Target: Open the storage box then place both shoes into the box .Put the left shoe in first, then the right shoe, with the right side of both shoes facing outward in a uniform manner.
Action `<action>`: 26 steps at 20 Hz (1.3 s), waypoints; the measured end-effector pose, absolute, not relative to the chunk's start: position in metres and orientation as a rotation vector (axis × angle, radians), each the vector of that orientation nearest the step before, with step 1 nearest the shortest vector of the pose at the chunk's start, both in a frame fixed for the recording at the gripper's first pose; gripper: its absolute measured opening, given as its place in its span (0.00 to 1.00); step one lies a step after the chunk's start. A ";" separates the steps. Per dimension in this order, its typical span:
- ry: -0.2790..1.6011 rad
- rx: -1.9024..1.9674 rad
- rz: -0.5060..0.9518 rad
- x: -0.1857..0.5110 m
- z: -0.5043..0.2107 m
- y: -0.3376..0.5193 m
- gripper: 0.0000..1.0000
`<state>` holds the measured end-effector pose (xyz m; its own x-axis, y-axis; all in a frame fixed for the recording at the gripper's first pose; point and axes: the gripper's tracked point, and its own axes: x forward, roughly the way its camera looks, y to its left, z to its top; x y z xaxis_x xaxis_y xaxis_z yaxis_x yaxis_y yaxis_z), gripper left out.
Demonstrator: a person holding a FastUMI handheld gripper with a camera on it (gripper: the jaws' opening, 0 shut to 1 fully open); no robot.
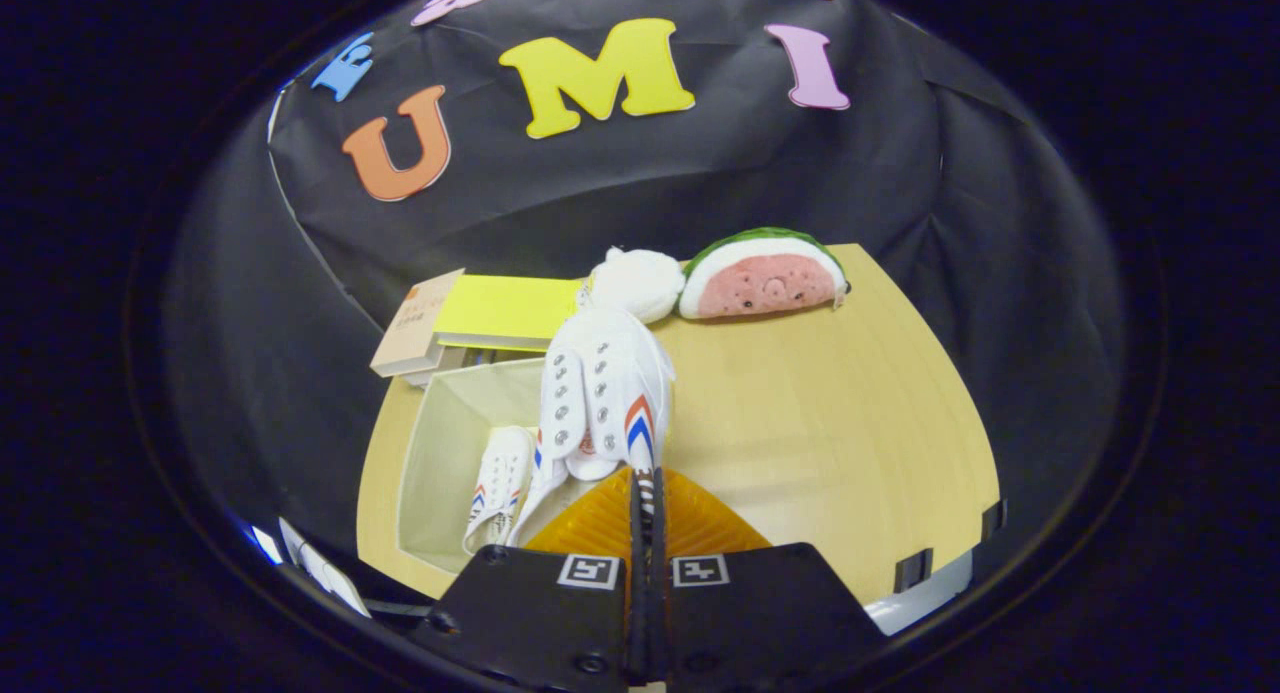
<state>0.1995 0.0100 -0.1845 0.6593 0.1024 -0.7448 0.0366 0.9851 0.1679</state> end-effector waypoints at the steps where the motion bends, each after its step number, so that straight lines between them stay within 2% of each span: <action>1: 0.853 0.169 0.042 0.198 -0.185 0.022 0.06; 9: 0.885 0.163 0.016 0.194 -0.209 0.089 0.06; 20: 0.937 0.123 -0.074 0.208 -0.246 0.124 0.06; 21: 0.889 0.122 -0.082 0.211 -0.236 0.124 0.17; 23: 0.769 0.124 -0.095 0.213 -0.201 0.117 0.22; 24: 0.723 0.135 -0.096 0.213 -0.193 0.119 0.30; 26: 0.663 0.165 -0.090 0.208 -0.174 0.117 0.64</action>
<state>0.2082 0.1170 -0.1738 0.7846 -0.0303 -0.6192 0.1355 0.9830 0.1237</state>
